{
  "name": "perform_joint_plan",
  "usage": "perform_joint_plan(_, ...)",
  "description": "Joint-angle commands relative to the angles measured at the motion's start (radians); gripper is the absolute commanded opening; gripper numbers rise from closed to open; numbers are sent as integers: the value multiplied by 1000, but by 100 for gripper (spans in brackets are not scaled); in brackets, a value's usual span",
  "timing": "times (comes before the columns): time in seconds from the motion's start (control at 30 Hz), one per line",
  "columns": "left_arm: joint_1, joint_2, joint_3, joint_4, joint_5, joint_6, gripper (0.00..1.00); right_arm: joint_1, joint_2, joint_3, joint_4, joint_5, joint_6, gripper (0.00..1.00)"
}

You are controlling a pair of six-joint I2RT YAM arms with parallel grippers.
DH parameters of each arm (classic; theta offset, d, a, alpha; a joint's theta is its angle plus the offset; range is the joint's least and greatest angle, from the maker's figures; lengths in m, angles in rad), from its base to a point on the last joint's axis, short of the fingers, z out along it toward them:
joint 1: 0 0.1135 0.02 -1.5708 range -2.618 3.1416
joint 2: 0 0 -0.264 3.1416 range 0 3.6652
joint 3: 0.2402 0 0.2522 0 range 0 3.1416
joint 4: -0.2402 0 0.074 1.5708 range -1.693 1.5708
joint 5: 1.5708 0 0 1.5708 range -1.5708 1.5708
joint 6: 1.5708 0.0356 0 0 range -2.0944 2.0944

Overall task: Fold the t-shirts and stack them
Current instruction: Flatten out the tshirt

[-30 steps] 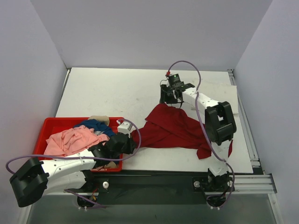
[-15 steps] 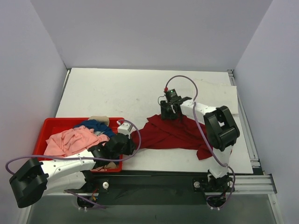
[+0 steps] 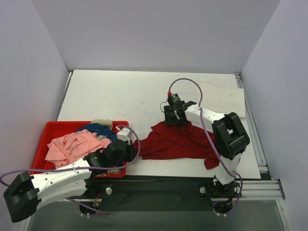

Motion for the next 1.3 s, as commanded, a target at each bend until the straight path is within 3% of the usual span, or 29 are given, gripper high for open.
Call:
perform_joint_plan(0.0, -3, -23, -9, -22, 9, -15, 0, -21, 15, 88, -15, 5, -34, 51)
perform_joint_plan(0.17, -4, -18, -11, -22, 12, -17, 0, -47, 52, 124, 31, -69, -26, 52)
perform_joint_plan(0.7, -9, 17, -8, -3, 21, -21, 0, -63, 194, 177, 65, -37, -71, 52)
perform_joint_plan(1.27, -9, 3, -17, -13, 21, -31, 0, -97, 202, 235, 104, -63, -97, 52)
